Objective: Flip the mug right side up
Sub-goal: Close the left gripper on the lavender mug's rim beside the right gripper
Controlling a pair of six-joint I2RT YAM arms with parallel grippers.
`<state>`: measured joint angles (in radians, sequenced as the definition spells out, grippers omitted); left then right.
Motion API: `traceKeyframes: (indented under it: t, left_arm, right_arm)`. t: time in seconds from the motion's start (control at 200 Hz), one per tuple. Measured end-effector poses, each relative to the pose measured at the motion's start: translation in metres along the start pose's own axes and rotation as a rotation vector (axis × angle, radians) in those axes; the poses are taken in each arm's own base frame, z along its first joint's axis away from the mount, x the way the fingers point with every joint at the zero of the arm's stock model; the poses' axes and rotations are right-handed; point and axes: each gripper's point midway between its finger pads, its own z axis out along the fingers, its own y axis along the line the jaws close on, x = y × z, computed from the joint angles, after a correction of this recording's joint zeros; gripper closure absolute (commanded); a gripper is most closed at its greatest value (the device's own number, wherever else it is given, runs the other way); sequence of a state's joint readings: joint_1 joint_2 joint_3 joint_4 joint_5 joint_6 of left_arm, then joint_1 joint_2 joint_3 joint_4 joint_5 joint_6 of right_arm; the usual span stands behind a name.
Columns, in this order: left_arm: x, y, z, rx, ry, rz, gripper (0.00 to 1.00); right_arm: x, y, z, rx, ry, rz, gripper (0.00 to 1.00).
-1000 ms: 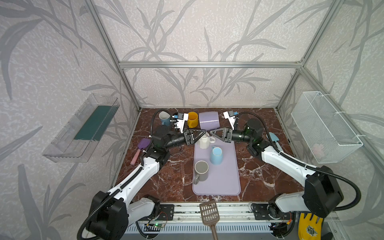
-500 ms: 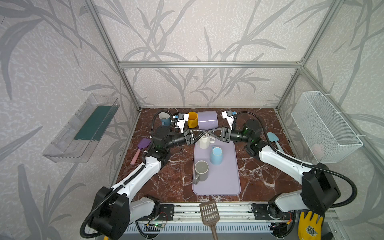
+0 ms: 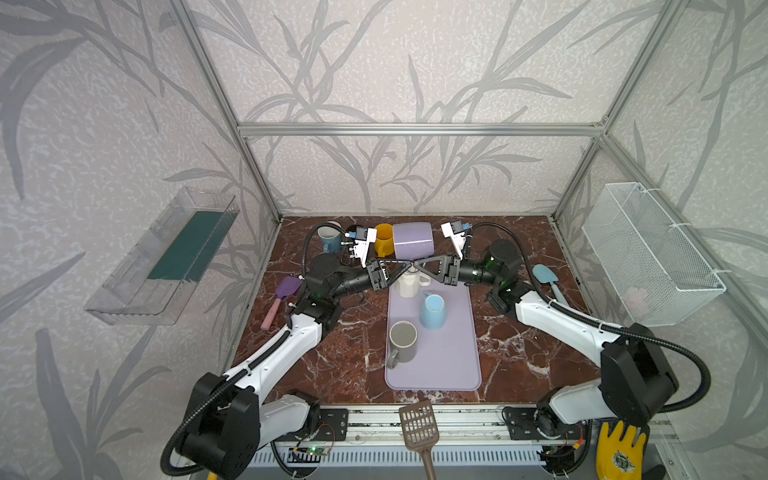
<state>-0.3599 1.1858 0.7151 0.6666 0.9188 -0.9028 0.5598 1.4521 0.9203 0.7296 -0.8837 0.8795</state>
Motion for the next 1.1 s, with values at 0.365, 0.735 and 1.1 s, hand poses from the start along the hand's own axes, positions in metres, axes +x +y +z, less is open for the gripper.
traceKeyframes:
  t: [0.365, 0.735, 1.1]
  left_arm:
    - [0.0038, 0.0005, -0.0006, 0.006, 0.009, -0.017, 0.8]
    - [0.005, 0.001, -0.0008, 0.006, 0.013, -0.012, 0.96]
    - [0.0084, 0.0038, -0.0049, -0.033, 0.016, 0.003, 1.0]
  right_arm:
    - [0.0005, 0.0013, 0.0015, -0.006, 0.0, 0.003, 1.0]
    - [0.0015, -0.0003, 0.0019, -0.001, 0.002, 0.002, 0.97]
    - [0.0042, -0.0049, 0.0035, 0.024, 0.015, -0.015, 0.74]
